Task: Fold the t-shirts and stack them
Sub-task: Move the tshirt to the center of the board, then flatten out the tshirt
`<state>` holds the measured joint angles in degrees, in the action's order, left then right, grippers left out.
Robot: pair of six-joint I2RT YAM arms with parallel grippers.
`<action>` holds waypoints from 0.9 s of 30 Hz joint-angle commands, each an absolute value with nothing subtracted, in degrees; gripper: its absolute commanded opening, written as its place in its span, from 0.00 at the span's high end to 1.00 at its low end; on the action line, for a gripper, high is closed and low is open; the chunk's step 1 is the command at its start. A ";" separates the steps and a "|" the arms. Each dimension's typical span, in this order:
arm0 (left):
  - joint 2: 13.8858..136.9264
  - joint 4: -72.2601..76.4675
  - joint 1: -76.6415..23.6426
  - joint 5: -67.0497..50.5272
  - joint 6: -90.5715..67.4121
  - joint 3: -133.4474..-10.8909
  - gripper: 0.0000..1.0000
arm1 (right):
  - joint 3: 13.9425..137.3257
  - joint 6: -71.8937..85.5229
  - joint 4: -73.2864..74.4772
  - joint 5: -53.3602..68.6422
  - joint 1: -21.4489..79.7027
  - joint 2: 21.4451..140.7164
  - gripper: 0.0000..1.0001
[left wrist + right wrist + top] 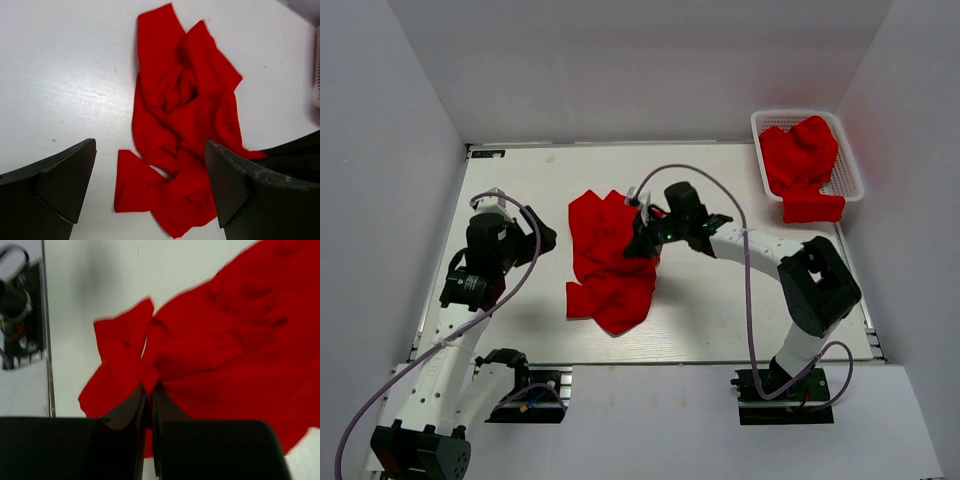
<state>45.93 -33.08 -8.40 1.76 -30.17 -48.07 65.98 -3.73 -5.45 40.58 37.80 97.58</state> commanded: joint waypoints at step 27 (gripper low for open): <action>57.39 -29.37 -9.32 -17.91 -29.88 -29.46 0.00 | 59.85 7.56 -0.09 19.67 40.08 82.00 0.10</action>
